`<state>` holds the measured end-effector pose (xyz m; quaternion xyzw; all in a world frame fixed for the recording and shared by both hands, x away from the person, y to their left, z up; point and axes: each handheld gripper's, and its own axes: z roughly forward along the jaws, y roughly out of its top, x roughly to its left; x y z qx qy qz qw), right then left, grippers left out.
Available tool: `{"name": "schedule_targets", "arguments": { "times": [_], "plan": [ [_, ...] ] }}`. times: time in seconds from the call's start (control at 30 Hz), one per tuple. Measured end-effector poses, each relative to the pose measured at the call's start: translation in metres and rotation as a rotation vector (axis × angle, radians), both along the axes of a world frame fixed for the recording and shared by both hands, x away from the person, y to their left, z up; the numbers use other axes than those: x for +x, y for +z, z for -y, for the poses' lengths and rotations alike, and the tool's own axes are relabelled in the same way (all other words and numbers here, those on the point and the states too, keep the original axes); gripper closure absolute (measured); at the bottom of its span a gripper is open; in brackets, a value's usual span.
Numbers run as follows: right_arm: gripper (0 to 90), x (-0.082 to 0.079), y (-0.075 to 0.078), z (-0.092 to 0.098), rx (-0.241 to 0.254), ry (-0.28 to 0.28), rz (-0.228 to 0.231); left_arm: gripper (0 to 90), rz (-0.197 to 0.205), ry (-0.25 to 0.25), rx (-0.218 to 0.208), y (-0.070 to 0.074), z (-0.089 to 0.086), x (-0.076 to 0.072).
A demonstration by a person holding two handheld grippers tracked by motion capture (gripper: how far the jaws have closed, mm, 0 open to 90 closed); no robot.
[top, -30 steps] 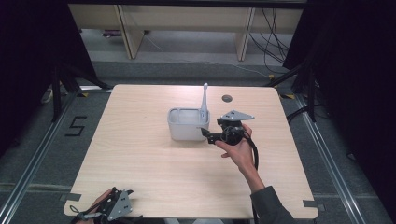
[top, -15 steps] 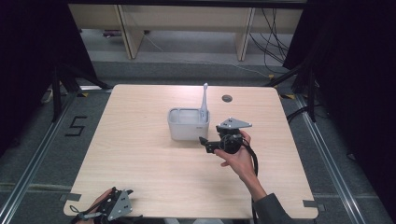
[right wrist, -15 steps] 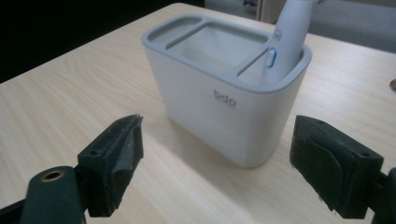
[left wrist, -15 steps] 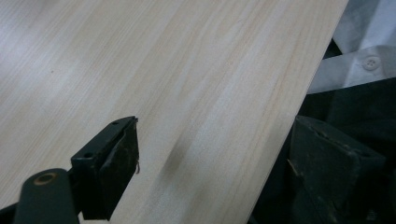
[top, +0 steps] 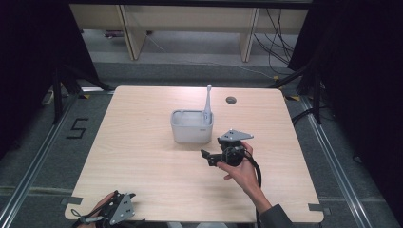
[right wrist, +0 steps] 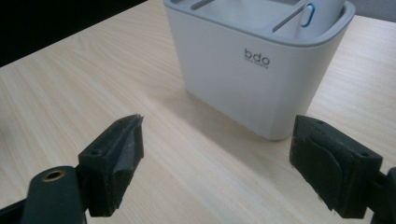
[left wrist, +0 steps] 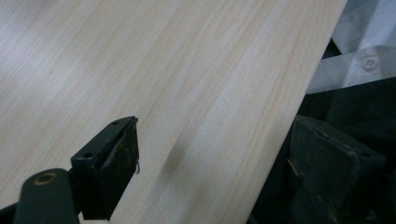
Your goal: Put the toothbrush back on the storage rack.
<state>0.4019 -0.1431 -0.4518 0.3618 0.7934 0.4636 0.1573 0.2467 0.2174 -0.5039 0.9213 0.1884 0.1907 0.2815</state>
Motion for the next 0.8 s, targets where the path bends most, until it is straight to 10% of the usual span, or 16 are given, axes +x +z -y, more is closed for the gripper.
{"name": "schedule_targets", "arguments": {
  "times": [0.8],
  "plan": [
    [18.8,-0.032,-0.012,0.005,0.016,0.041,-0.054,15.6,0.004,0.006,0.001,0.0,0.0,0.0]
  ]
}}
